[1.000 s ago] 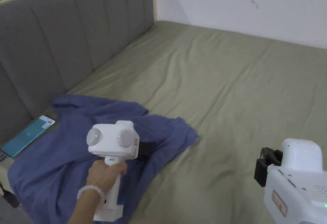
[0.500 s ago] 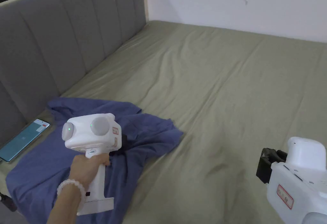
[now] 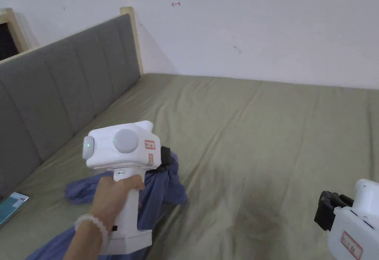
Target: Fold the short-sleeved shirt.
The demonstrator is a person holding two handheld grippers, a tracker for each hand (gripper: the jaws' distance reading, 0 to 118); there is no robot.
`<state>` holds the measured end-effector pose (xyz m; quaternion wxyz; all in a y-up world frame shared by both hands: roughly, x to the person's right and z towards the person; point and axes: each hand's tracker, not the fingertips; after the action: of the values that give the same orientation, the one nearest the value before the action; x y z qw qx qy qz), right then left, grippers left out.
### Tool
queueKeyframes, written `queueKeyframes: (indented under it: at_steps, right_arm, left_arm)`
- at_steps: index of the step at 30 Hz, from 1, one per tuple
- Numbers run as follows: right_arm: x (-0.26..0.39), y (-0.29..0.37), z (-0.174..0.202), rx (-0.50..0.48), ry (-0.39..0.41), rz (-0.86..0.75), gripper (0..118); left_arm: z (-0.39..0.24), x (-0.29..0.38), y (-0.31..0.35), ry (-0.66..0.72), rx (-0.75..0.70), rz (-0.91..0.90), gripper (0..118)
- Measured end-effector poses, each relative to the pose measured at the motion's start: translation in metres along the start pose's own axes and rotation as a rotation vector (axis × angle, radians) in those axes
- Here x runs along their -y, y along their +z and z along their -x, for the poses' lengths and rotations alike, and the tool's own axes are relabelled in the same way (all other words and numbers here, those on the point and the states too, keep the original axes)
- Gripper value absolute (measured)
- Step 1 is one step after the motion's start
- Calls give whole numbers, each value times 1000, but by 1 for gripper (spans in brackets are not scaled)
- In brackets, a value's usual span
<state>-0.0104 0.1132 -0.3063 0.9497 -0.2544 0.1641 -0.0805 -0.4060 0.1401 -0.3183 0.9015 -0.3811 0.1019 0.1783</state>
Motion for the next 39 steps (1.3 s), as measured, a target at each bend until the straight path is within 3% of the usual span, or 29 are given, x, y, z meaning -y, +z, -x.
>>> queueKeyframes:
  at_steps: [9,14,20,25,29,31,33,35,36,39]
  right_arm:
    - [-30,61,-80,175,-35,-135,0]
    - [-42,91,-131,325,-52,-168,0]
    - [-32,108,-188,403,-152,-147,0]
    - [-19,102,-210,461,-151,-84,0]
    - [-14,98,-214,461,-162,-65,0]
    - [-13,96,-213,461,-165,-59,0]
    - [-13,94,-210,463,-166,-52,0]
    - [-14,93,-206,453,-162,-51,0]
    - [-15,92,-204,448,-158,-51,0]
    - [-19,89,-193,432,-136,-50,0]
  left_arm:
    - [-220,2,23,-220,403,-47,7]
    - [-332,54,14,-339,541,33,7]
    - [-408,175,-55,-535,506,285,7]
    - [-414,258,-94,-660,392,388,7]
    - [-404,275,-106,-679,362,390,9]
    - [-403,268,-111,-643,352,444,29]
    - [-402,260,-110,-644,329,446,67]
    - [-392,246,-103,-636,351,431,89]
    - [-389,241,-100,-609,371,438,96]
    - [-366,216,-82,-504,409,432,95]
